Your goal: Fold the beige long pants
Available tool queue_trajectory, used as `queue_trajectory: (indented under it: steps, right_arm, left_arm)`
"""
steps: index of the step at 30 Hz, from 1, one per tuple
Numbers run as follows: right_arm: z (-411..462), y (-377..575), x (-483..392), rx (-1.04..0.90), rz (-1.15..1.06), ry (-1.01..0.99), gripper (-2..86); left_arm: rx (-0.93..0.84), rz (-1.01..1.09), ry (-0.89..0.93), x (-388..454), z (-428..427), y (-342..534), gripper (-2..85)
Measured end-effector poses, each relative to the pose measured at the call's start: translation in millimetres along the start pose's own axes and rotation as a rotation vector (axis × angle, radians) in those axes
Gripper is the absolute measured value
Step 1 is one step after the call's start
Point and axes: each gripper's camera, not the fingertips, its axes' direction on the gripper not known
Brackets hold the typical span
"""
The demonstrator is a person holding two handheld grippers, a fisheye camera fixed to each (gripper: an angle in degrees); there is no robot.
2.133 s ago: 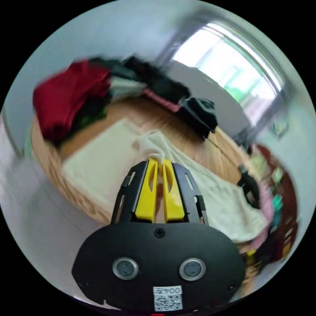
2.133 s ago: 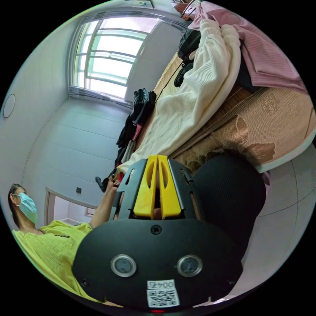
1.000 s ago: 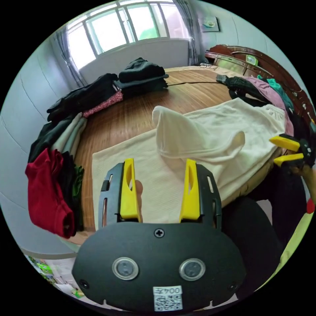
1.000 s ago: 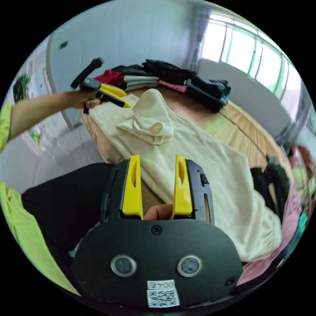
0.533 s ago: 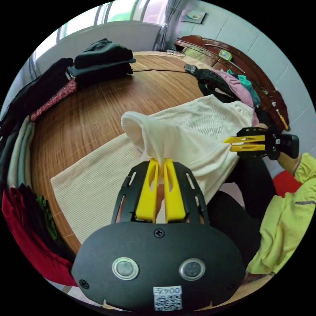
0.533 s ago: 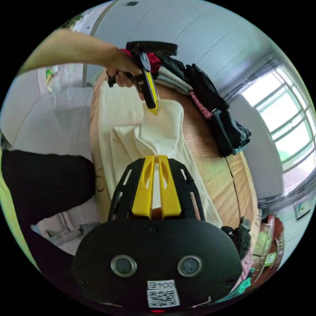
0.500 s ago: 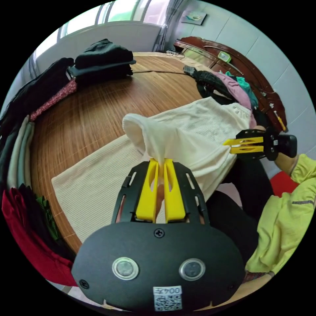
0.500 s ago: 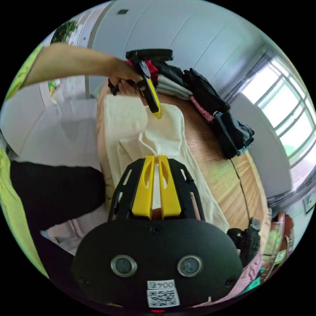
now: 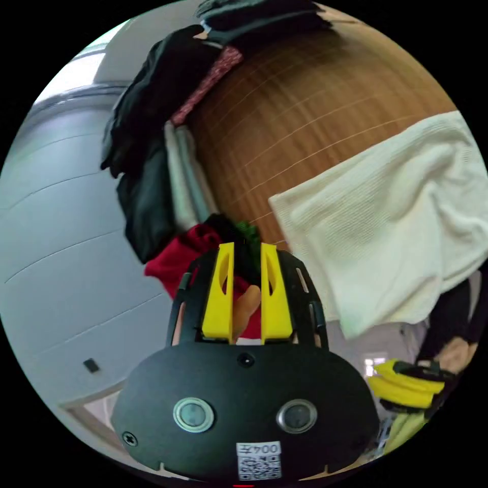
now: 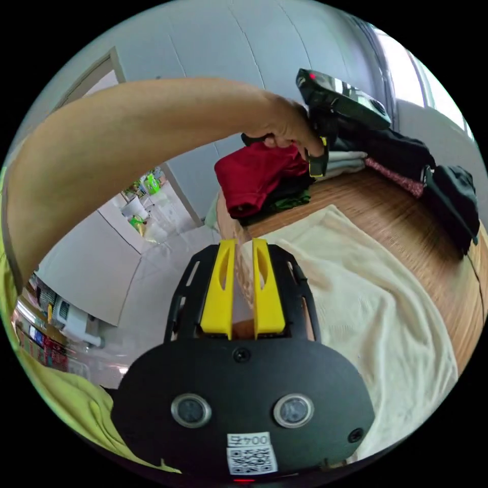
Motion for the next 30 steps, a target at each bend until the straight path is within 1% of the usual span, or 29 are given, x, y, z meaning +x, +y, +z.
queue_trajectory:
  steps: [2, 4, 5, 7, 8, 9, 10, 11, 12, 13, 14, 16, 19, 21, 23, 25, 27, 30]
  right_arm:
    - [-26, 33, 13, 0.029, 0.025, -0.027, 7.1]
    - [-51, 73, 32, 0.030, 0.057, 0.037, 7.3]
    - [-70, 105, 48, 0.018, 0.093, 0.074, 7.3]
    - [-102, 155, 75, -0.002, 0.175, 0.106, 7.1]
    - [-128, 190, 92, -0.007, 0.251, 0.105, 6.7]
    - [-141, 208, 101, -0.005, 0.298, 0.101, 6.6]
    - [-170, 245, 116, 0.005, 0.398, 0.074, 6.4]
    - [-199, 281, 128, 0.034, 0.492, 0.038, 6.2]
    - [-213, 299, 132, 0.053, 0.538, 0.027, 6.1]
    - [-241, 333, 137, 0.095, 0.623, 0.019, 5.7]
    - [-264, 362, 137, 0.132, 0.687, 0.027, 5.3]
    - [-293, 398, 133, 0.175, 0.758, 0.072, 4.4]
    - [-318, 426, 123, 0.167, 0.794, 0.200, 1.2]
    - [-325, 428, 120, 0.136, 0.815, 0.271, 0.3]
    - [-332, 419, 114, 0.113, 0.804, 0.364, 0.2]
    - [-336, 408, 103, 0.109, 0.756, 0.438, 0.7]
    - [-336, 397, 91, 0.097, 0.695, 0.516, 2.2]
    - [-336, 384, 74, 0.064, 0.602, 0.639, 5.2]
  left_arm:
    - [0.061, -0.078, 0.020, -6, 1, 24, 7.8]
    - [0.180, -0.196, 0.198, -19, 1, 75, 8.1]
    - [0.212, -0.227, 0.251, -22, 1, 90, 8.2]
    - [0.357, -0.360, 0.518, -28, 10, 163, 8.4]
    - [0.386, -0.398, 0.595, -28, 15, 183, 8.4]
    - [0.442, -0.489, 0.750, -23, 28, 225, 8.4]
    - [0.500, -0.570, 0.911, -14, 45, 266, 8.5]
    - [0.532, -0.609, 0.997, -7, 54, 287, 8.3]
    - [0.590, -0.698, 1.146, 12, 72, 329, 8.0]
    - [0.637, -0.791, 1.254, 36, 89, 369, 7.1]
    - [0.665, -0.837, 1.292, 49, 95, 387, 6.6]
    - [0.692, -0.965, 1.389, 106, 110, 438, 3.5]
    - [0.692, -1.074, 1.447, 159, 104, 471, 1.3]
    - [0.676, -1.051, 1.429, 174, 86, 473, 0.8]
    - [0.635, -0.947, 1.328, 178, 57, 463, 0.5]
    - [0.622, -0.796, 1.173, 177, 11, 447, 0.3]
    - [0.654, -0.747, 1.092, 174, -20, 443, 0.2]
    - [0.708, -0.775, 1.047, 166, -57, 446, 0.2]
